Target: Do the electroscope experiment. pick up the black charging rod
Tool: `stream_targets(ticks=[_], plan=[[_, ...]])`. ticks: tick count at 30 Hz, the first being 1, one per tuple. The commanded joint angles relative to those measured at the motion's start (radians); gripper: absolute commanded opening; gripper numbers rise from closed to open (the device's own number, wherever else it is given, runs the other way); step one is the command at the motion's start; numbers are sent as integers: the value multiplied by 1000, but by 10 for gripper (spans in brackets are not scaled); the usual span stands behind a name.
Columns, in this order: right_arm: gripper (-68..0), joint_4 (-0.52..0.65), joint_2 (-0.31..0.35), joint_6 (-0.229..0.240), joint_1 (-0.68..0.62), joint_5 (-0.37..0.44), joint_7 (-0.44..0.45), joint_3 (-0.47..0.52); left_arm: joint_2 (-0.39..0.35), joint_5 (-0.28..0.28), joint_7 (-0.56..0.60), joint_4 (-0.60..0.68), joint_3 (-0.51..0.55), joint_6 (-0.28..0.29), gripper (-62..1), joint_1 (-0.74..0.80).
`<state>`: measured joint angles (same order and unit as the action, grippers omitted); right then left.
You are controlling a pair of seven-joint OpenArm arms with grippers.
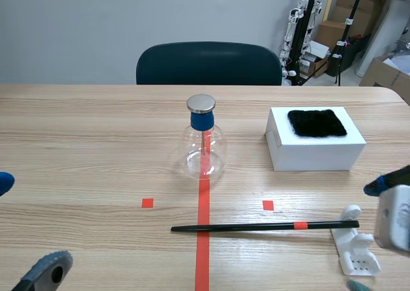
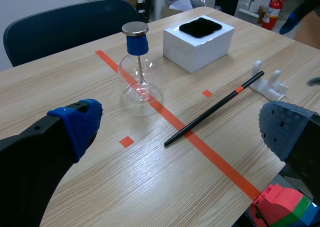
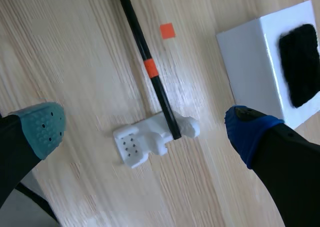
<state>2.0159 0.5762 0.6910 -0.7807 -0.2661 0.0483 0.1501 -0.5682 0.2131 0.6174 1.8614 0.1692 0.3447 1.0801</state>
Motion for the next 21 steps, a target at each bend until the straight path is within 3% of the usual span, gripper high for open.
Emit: stream_targets(ticks=[1,2,9,13,17,21], plan=[[4,14,19,27,61,-3,-47,-21,3,9,14,18,3,6,14,-3],[4,14,26,55,93,-2,-85,-36,3,8,14,18,3,6,14,-3],[4,-13,158,55,350,110,-378,-285,3,8,14,18,3,6,14,-3],[4,-85,169,55,500,140,-507,-447,3,8,11,17,3,6,14,-19],[4,-165,177,55,619,232,-664,-606,3,7,5,16,3,6,14,-37],[4,-224,214,55,744,342,-724,-766,3,3,-5,15,3,6,14,-60]])
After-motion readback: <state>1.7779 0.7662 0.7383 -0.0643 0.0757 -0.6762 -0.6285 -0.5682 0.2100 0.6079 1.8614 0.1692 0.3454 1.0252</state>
